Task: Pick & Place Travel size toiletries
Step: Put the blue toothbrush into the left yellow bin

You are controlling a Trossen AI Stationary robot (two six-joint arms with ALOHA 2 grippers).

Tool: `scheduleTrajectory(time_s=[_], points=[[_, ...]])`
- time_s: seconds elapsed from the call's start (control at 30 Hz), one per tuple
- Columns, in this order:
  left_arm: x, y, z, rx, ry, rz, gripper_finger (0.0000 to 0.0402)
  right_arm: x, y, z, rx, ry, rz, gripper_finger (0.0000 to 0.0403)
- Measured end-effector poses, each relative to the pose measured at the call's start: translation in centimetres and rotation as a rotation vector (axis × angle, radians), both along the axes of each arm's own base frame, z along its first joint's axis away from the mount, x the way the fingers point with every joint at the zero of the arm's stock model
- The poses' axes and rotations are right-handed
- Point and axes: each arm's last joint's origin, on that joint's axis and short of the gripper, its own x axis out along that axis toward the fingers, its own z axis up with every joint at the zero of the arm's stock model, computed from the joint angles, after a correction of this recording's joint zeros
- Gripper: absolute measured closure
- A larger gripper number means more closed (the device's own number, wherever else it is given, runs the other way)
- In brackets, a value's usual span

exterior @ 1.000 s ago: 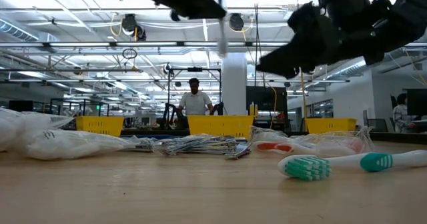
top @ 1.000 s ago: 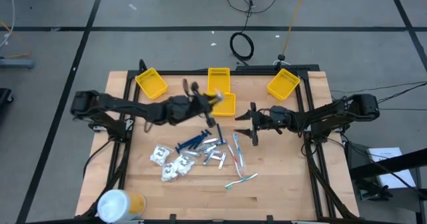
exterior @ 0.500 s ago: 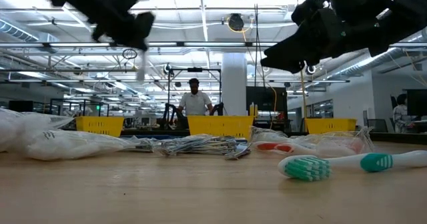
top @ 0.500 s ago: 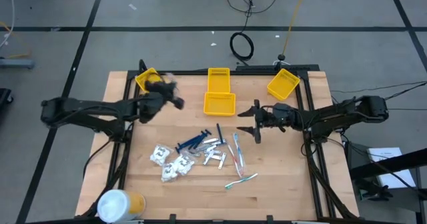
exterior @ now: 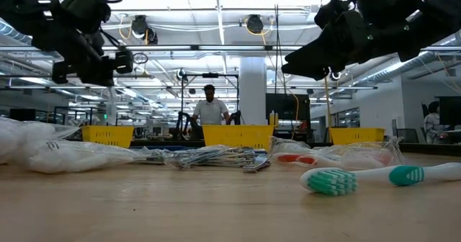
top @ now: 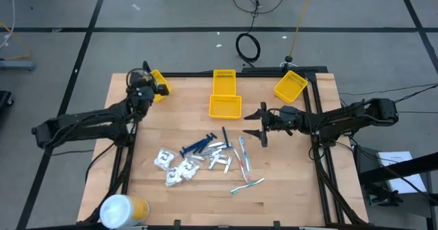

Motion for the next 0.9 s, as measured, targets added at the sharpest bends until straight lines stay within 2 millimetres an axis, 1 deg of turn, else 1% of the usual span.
scheduleTrajectory(time_s=[0.17,0.23,0.27,0.43,0.63,0.77,0.9], points=[[-0.6,1.3,-0.3,-0.066,-0.083,-0.011,0.0396,0.0,-0.1,0.0,-0.008,0.002,-0.032,0.0151],[-0.8,1.6,-0.5,-0.085,-0.103,0.010,0.0392,0.0,-0.1,0.0,-0.010,0.003,-0.044,0.0151],[-1.0,1.8,-0.7,-0.094,-0.110,0.025,0.0384,0.0,-0.1,0.0,-0.010,0.003,-0.044,0.0151],[-1.5,2.1,-1.3,-0.139,-0.078,0.067,0.0307,0.0,-0.1,-0.1,-0.009,0.009,-0.043,0.0151],[-1.6,2.1,-1.4,-0.158,-0.068,0.049,0.0214,0.0,-0.1,-0.1,-0.013,0.010,-0.043,0.0151],[-1.6,2.1,-1.4,-0.155,-0.046,0.040,0.0172,0.0,-0.1,-0.1,-0.013,0.011,-0.043,0.0151],[-1.5,2.2,-1.1,-0.129,-0.049,0.027,0.0147,0.0,-0.1,-0.1,-0.007,0.011,-0.044,0.0151]])
